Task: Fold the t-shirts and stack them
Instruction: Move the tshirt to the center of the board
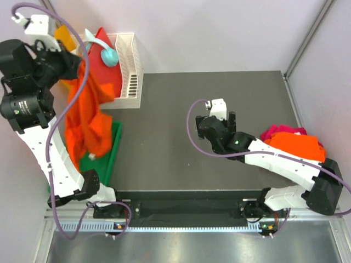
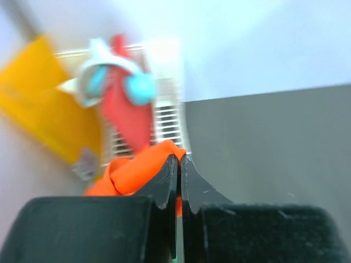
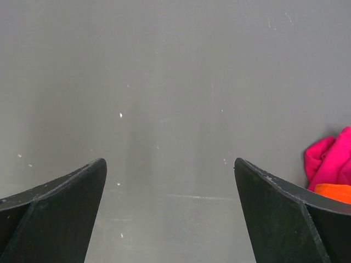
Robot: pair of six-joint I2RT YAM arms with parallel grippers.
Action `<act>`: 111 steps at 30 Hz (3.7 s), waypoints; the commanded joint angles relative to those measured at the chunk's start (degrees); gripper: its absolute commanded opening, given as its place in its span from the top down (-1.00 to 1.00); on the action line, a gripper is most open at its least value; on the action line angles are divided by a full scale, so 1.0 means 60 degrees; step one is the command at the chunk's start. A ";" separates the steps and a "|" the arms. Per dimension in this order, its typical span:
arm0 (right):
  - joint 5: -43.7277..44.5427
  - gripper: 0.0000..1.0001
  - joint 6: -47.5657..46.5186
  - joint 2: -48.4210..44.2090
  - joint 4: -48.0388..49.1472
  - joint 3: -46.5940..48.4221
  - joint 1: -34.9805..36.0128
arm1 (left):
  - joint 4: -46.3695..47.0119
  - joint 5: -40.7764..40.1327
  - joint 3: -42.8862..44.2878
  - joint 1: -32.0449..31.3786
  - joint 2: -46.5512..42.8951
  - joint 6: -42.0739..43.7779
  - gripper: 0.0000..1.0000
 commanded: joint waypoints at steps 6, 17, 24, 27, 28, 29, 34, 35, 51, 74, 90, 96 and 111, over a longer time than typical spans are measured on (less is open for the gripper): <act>0.0190 -0.99 0.0453 -0.1032 -0.0432 0.0435 0.0076 | -0.0276 0.0230 -0.0468 -0.3970 0.0521 0.0911 1.00; 0.0410 -0.99 0.1830 -0.1720 -0.1664 -0.0019 0.0076 | 0.0575 -0.0707 -0.0017 -0.7808 0.0681 0.1644 1.00; 0.0322 -1.00 0.2152 -0.1809 -0.1854 -0.0181 0.0266 | 0.1568 -0.0825 -0.2877 -0.8426 0.0566 0.1630 1.00; 0.0395 -0.99 0.2284 -0.1649 -0.1986 -0.0108 0.0646 | 0.2302 -0.0825 -0.4143 -0.8484 0.0651 0.1572 1.00; 0.0439 -0.99 0.2358 -0.1575 -0.2102 -0.0079 0.0777 | 0.2405 -0.0898 -0.4293 -0.8485 0.0754 0.1499 1.00; 0.0497 -0.99 0.2460 -0.1502 -0.2190 0.0023 0.1040 | 0.2653 -0.0971 -0.4410 -0.8499 0.0871 0.1411 1.00; 0.1054 -0.99 0.3149 -0.0843 -0.2967 0.0507 0.1861 | 0.3504 -0.1162 -0.5129 -0.8499 0.1428 0.0913 1.00; 0.1069 -0.99 0.3193 -0.0755 -0.3040 0.0624 0.2153 | 0.3592 -0.1234 -0.5158 -0.8499 0.1530 0.0854 1.00; 0.0528 -0.74 0.4059 0.3039 -0.2676 0.1767 0.4250 | 0.4355 -0.2729 -0.2613 -0.7855 0.4018 0.0531 1.00; -0.0276 -0.43 0.1628 0.6071 -0.0112 0.4448 0.1966 | 0.4501 -0.2803 -0.3547 -0.7855 0.3377 0.0736 1.00; -0.1084 -0.28 0.1304 0.7493 -0.0111 0.5517 0.1468 | 0.4281 -0.2788 -0.3489 -0.7855 0.3245 0.0707 1.00; -0.1143 -0.25 0.1289 0.7727 0.0108 0.5678 0.1219 | 0.4237 -0.2802 -0.3693 -0.7855 0.3157 0.0693 1.00; -0.1450 0.21 0.1406 0.8416 -0.0082 0.6162 0.0911 | 0.4310 -0.2817 -0.4089 -0.7855 0.2923 0.0824 1.00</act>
